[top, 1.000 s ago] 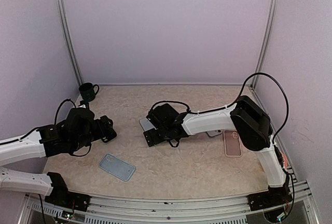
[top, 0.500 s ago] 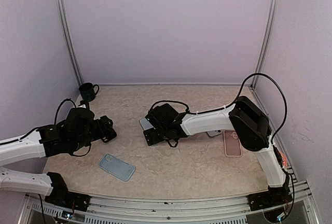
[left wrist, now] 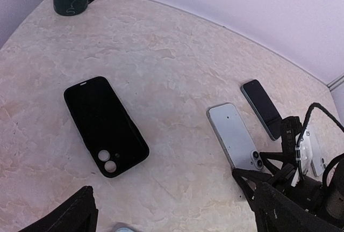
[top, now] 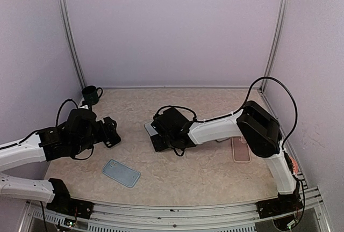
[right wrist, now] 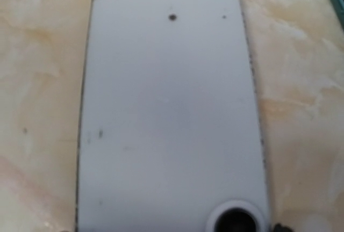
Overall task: Put the phone into the phone case
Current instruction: Move the phone to the center of the board.
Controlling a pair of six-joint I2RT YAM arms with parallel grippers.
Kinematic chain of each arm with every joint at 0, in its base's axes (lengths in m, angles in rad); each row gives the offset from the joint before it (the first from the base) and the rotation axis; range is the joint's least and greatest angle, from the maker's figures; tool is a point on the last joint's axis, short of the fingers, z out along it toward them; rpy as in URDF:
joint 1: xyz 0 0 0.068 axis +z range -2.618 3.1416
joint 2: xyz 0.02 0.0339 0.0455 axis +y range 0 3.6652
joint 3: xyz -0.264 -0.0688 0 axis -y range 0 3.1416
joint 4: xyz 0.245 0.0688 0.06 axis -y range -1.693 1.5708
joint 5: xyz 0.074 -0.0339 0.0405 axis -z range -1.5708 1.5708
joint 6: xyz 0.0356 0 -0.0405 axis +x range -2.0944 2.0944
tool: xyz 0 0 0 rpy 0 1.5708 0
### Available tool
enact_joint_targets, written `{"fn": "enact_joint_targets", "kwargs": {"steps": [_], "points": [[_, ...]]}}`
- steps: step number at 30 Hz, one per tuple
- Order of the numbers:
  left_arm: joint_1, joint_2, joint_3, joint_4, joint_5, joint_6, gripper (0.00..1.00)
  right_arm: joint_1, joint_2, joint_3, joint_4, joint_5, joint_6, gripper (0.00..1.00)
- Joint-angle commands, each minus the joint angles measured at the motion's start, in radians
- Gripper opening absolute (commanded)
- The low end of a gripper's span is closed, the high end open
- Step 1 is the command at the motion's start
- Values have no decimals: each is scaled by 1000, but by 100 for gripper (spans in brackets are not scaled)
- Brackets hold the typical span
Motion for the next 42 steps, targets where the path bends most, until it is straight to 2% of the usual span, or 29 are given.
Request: {"fn": "enact_joint_targets", "kwargs": {"steps": [1,11,16,20,23,32,38,42], "points": [[-7,-1,-12,29,17,9,99,24,-10,-77,-72,-20,-30,68],[-7,125,10,194,35,101,99,45,-264,-353,58,-41,-80,62],[-15,242,16,310,51,142,99,88,-337,-420,38,-57,-81,64],[-24,333,59,322,49,201,99,126,-394,-475,31,-66,-86,65],[-62,372,90,327,-10,279,99,133,-436,-517,39,-96,-72,64],[-101,314,-2,502,-53,427,99,140,-506,-577,25,-127,-68,64],[-161,231,-111,672,-122,633,99,144,-563,-599,17,-168,-76,64],[-183,217,-119,690,-159,712,99,144,-593,-605,6,-191,-87,64]]}}
